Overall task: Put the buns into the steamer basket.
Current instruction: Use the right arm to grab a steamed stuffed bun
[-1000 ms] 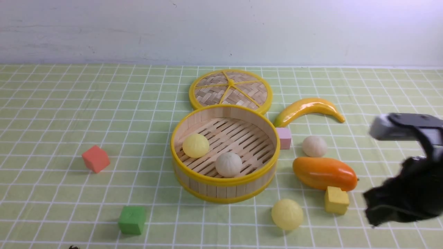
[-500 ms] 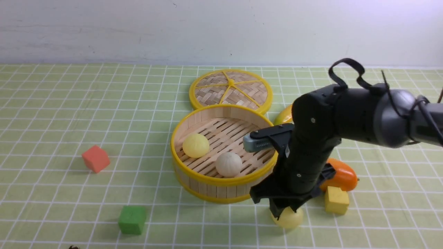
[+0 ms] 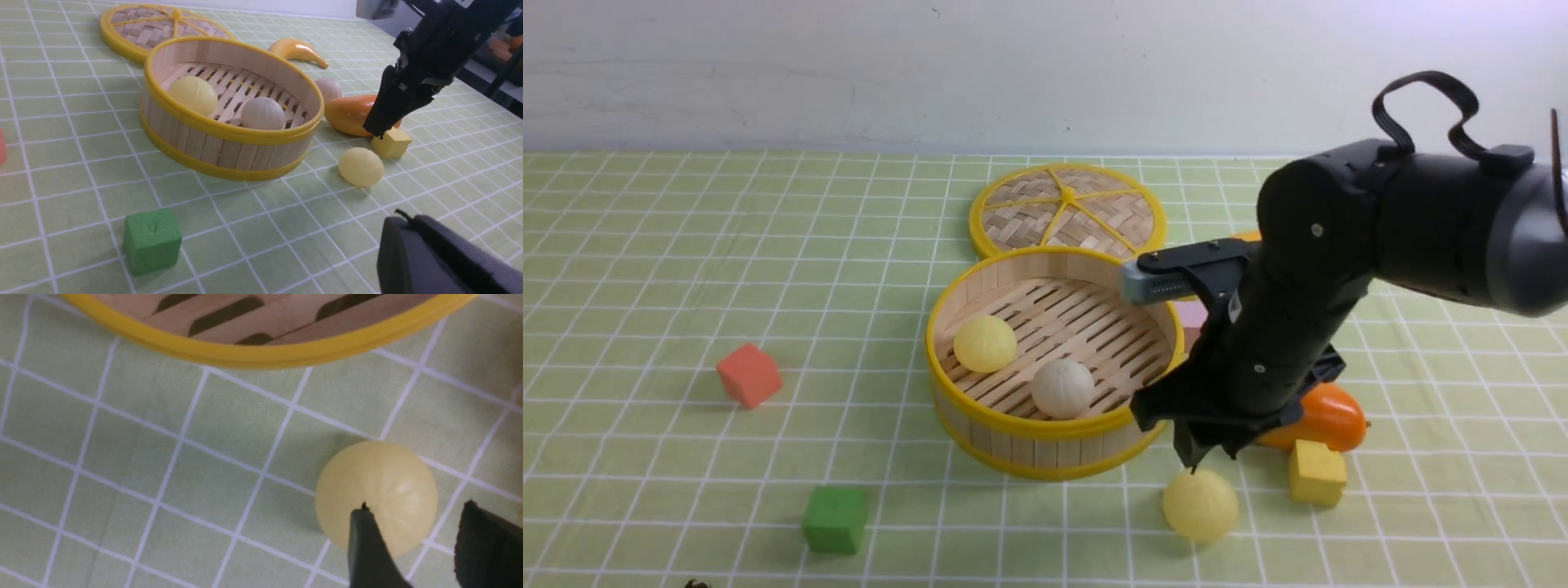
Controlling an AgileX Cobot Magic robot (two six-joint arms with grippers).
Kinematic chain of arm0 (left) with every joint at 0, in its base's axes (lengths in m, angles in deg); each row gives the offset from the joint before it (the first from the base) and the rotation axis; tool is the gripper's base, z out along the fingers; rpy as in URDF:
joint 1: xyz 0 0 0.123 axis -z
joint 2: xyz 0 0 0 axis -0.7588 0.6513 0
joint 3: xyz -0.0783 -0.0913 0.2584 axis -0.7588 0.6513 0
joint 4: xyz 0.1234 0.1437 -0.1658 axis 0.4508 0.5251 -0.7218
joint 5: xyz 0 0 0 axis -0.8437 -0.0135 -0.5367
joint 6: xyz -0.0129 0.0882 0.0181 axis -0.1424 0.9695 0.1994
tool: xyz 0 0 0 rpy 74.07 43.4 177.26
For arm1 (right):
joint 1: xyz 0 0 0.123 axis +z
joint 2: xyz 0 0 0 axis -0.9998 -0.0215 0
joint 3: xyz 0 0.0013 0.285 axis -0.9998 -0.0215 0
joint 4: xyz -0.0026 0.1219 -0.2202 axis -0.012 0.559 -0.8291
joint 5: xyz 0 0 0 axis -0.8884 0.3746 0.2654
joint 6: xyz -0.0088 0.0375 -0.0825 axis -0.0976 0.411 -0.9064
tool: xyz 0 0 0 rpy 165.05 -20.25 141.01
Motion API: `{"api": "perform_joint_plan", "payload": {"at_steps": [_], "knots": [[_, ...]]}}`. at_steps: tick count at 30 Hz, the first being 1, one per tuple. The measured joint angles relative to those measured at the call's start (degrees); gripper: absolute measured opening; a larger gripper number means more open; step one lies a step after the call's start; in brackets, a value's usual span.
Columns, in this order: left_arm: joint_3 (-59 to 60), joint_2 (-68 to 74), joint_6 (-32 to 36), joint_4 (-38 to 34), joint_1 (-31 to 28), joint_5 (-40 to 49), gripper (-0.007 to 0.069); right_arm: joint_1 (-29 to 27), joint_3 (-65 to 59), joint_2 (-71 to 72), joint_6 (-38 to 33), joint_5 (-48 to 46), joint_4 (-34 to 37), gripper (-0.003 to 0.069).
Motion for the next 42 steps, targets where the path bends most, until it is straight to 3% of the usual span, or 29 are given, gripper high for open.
{"api": "perform_joint_plan", "payload": {"at_steps": [21,25,34,42], "knots": [[0.0,0.0,0.0,0.0,0.0,0.0,-0.0002,-0.8,-5.5,-2.5,-1.5,7.7,2.8,0.0292],[0.0,0.0,0.0,0.0,0.0,0.0,0.0001,-0.8,-5.5,-3.5,-2.2,7.9,2.2,0.0233],[0.0,-0.1,0.0,0.0,0.0,0.0,0.0011,-0.8,-5.5,-3.2,-3.8,7.5,1.9,0.0008],[0.0,-0.1,0.0,0.0,0.0,0.0,0.0017,-0.8,-4.4,5.6,-4.3,3.6,2.5,0.0000]]}}
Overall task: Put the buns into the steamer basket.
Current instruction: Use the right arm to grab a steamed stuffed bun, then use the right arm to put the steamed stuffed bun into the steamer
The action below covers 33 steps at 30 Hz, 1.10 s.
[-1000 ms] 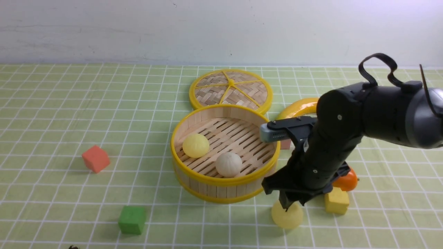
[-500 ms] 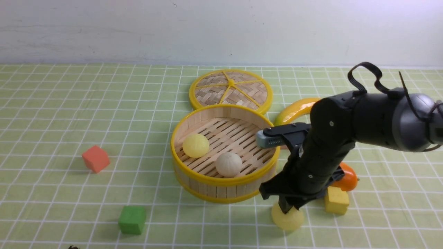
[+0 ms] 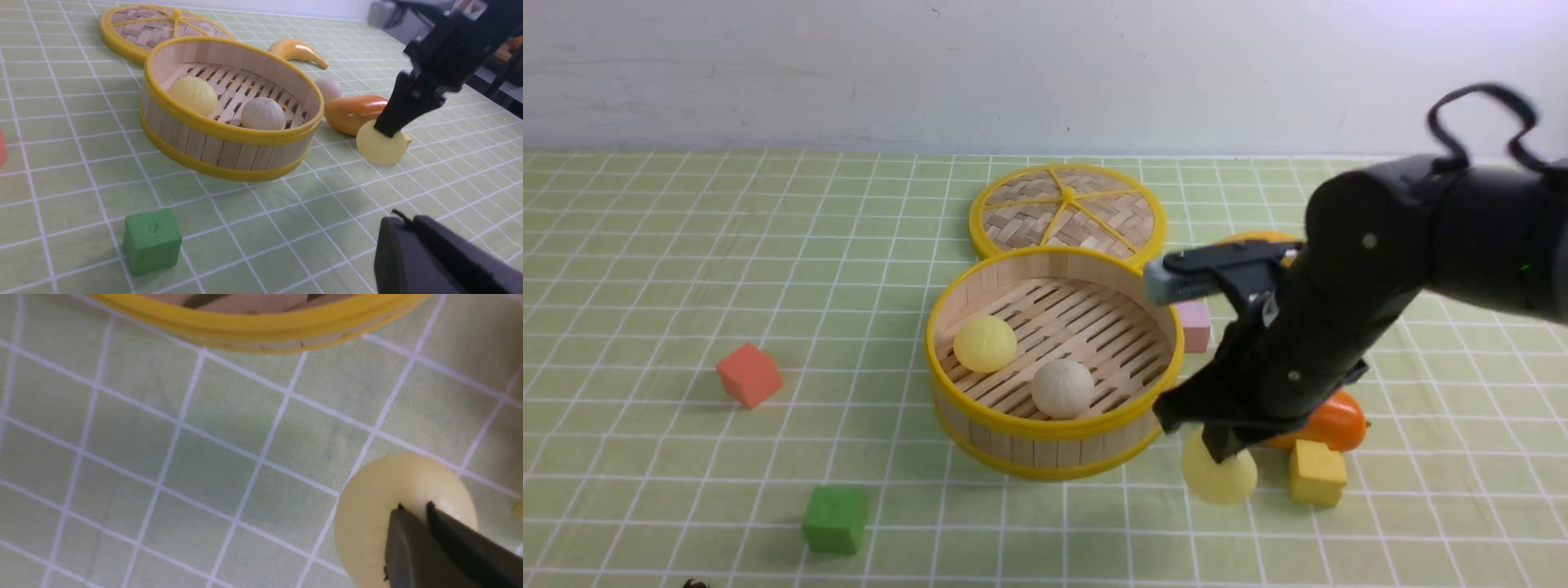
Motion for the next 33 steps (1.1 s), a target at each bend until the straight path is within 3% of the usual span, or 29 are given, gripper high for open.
{"api": "perform_joint_plan", "payload": {"at_steps": [6,9,15,18,22,25,26,28,33], "knots": [[0.0,0.0,0.0,0.0,0.0,0.0,0.0017,0.0,4.3,2.5,-1.3,7.3,1.2,0.0000],[0.0,0.0,0.0,0.0,0.0,0.0,0.0017,-0.5,6.3,-2.9,-1.3,16.4,1.2,0.0001],[0.0,0.0,0.0,0.0,0.0,0.0,0.0018,-2.3,9.4,-13.1,0.1,24.9,1.2,0.0030],[0.0,0.0,0.0,0.0,0.0,0.0,0.0020,-2.4,9.7,-15.4,0.8,25.7,1.2,0.0075],[0.0,0.0,0.0,0.0,0.0,0.0,0.0024,-2.4,10.1,-16.5,0.8,26.2,1.5,0.0216],[0.0,0.0,0.0,0.0,0.0,0.0,0.0029,-2.4,11.0,-15.8,0.9,24.5,1.7,0.0364],[0.0,0.0,0.0,0.0,0.0,0.0,0.0029,-2.4,11.1,-15.7,0.9,24.2,1.7,0.0364],[0.0,0.0,0.0,0.0,0.0,0.0,0.0032,-2.4,12.1,-12.9,0.6,19.8,-0.3,0.0449],[0.0,0.0,0.0,0.0,0.0,0.0,0.0038,-4.6,13.1,-6.2,3.6,10.3,-10.8,0.0484]]}}
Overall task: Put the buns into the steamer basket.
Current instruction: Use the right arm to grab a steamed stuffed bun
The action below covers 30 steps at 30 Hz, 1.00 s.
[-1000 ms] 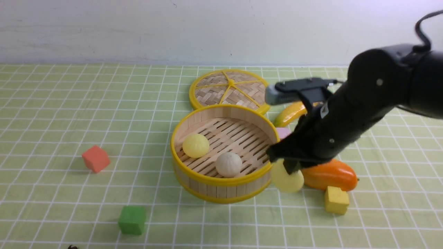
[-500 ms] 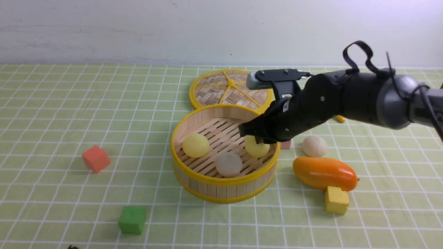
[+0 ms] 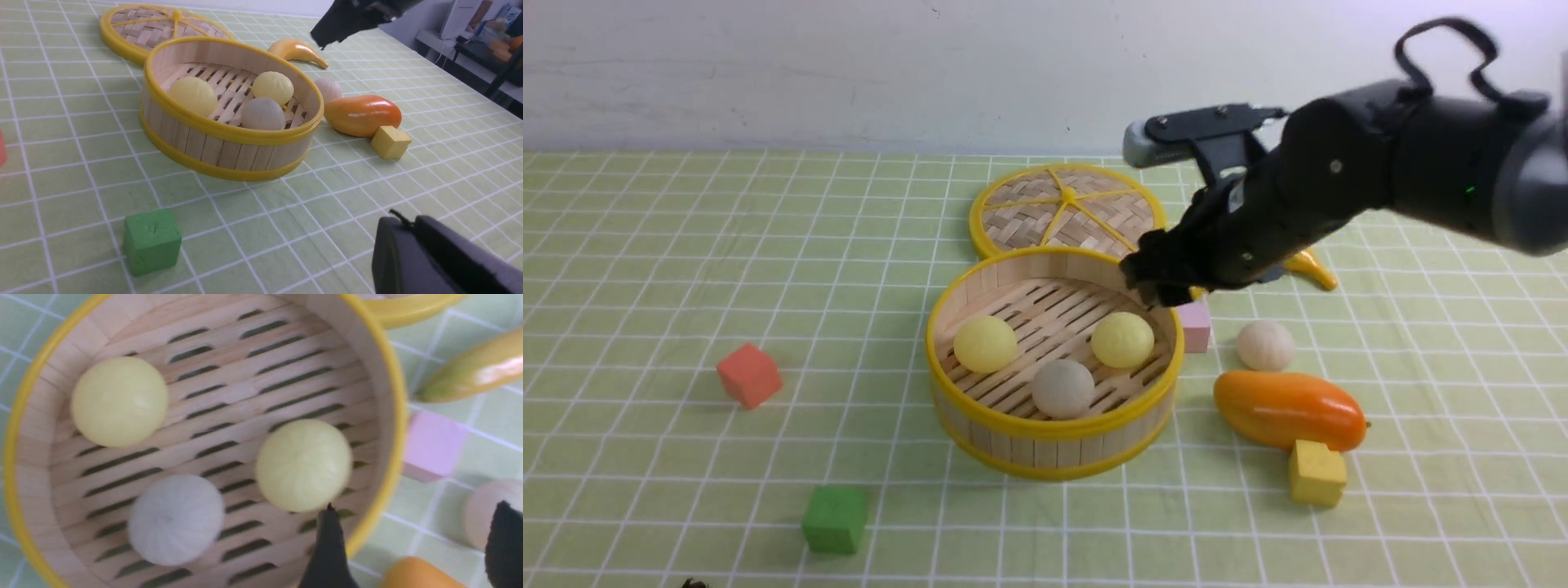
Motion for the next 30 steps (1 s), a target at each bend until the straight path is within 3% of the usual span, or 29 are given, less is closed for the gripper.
{"api": "perform_joint_plan", "payload": {"at_steps": [5,9,15,22,26,30], "knots": [[0.0,0.0,0.0,0.0,0.0,0.0,0.0042,-7.4,0.1,-2.0,3.7,-6.1,-2.9,0.0446],[0.0,0.0,0.0,0.0,0.0,0.0,0.0048,-11.5,0.5,-7.1,0.8,-2.3,2.1,0.0416],[0.0,0.0,0.0,0.0,0.0,0.0,0.0057,-13.9,2.9,-12.1,-3.7,-0.6,10.2,0.0410],[0.0,0.0,0.0,0.0,0.0,0.0,0.0057,-14.2,3.4,-13.2,-6.7,1.8,13.7,0.0407],[0.0,0.0,0.0,0.0,0.0,0.0,0.0060,-14.2,3.7,-13.8,-7.6,2.6,13.7,0.0360],[0.0,0.0,0.0,0.0,0.0,0.0,0.0069,-14.3,3.7,-15.1,-8.0,3.1,13.7,0.0248]]}}
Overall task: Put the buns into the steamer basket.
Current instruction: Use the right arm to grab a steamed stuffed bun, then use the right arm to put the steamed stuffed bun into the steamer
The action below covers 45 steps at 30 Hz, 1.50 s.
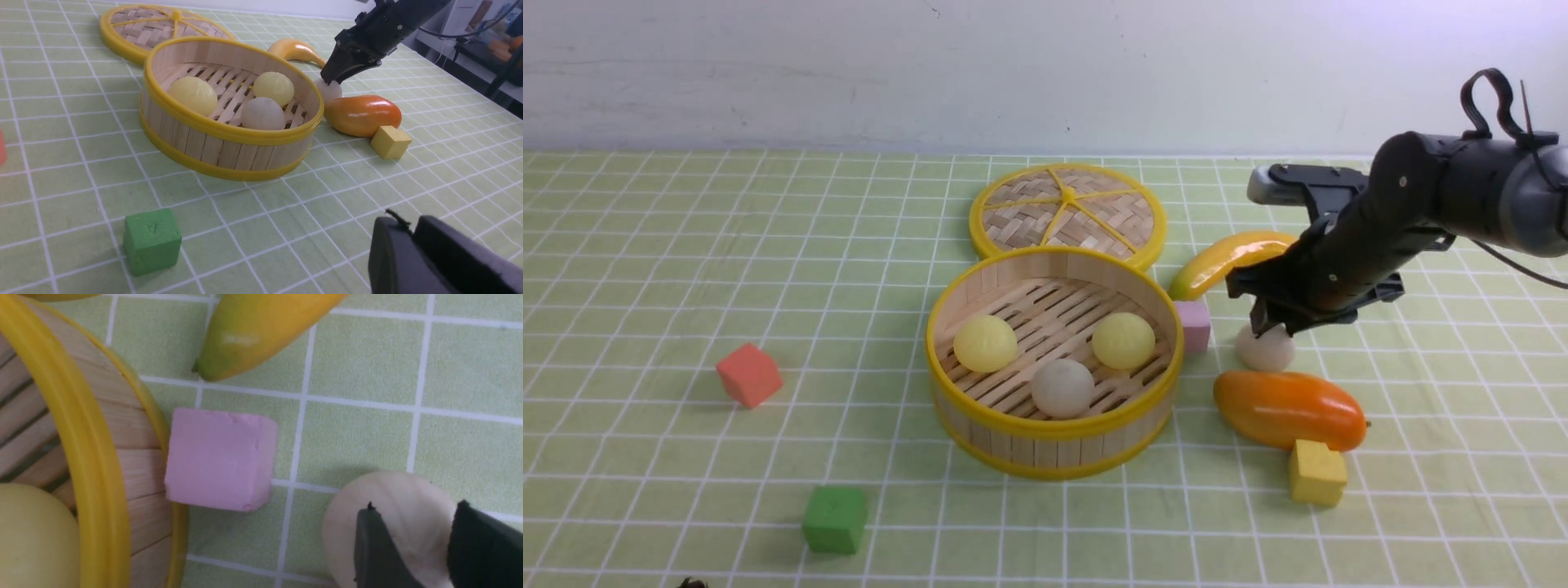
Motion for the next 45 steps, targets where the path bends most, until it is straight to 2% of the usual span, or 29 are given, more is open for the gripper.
{"api": "perform_joint_plan", "payload": {"at_steps": [5,10,12,15,17,24,30,33,37,41,45], "knots": [[0.0,0.0,0.0,0.0,0.0,0.0,0.0074,0.0,0.0,-0.3,-0.8,0.2,0.0,0.0168],[0.0,0.0,0.0,0.0,0.0,0.0,0.0077,0.0,0.0,-0.3,-1.6,0.2,0.0,0.0149],[0.0,0.0,0.0,0.0,0.0,0.0,0.0080,0.0,0.0,-0.3,-2.4,0.1,0.0,0.0115],[0.0,0.0,0.0,0.0,0.0,0.0,0.0083,0.0,0.0,-0.3,-4.6,0.0,0.0,0.0021],[0.0,0.0,0.0,0.0,0.0,0.0,0.0085,0.0,0.0,-0.2,-5.5,-0.3,0.0,0.0001],[0.0,0.0,0.0,0.0,0.0,0.0,0.0092,0.9,-0.1,7.7,-7.3,-2.8,1.4,0.0001],[0.0,0.0,0.0,0.0,0.0,0.0,0.0097,6.5,0.8,14.5,-15.2,0.7,14.1,0.0001],[0.0,0.0,0.0,0.0,0.0,0.0,0.0101,8.9,0.8,12.4,-19.0,2.5,19.6,0.0001],[0.0,0.0,0.0,0.0,0.0,0.0,0.0102,13.2,1.0,5.4,-28.0,8.5,28.1,0.0005],[0.0,0.0,0.0,0.0,0.0,0.0,0.0104,14.8,1.8,0.5,-31.6,11.8,32.4,0.0017],[0.0,0.0,0.0,0.0,0.0,0.0,0.0111,15.1,2.4,-3.5,-32.7,14.5,33.9,0.0111]]}}
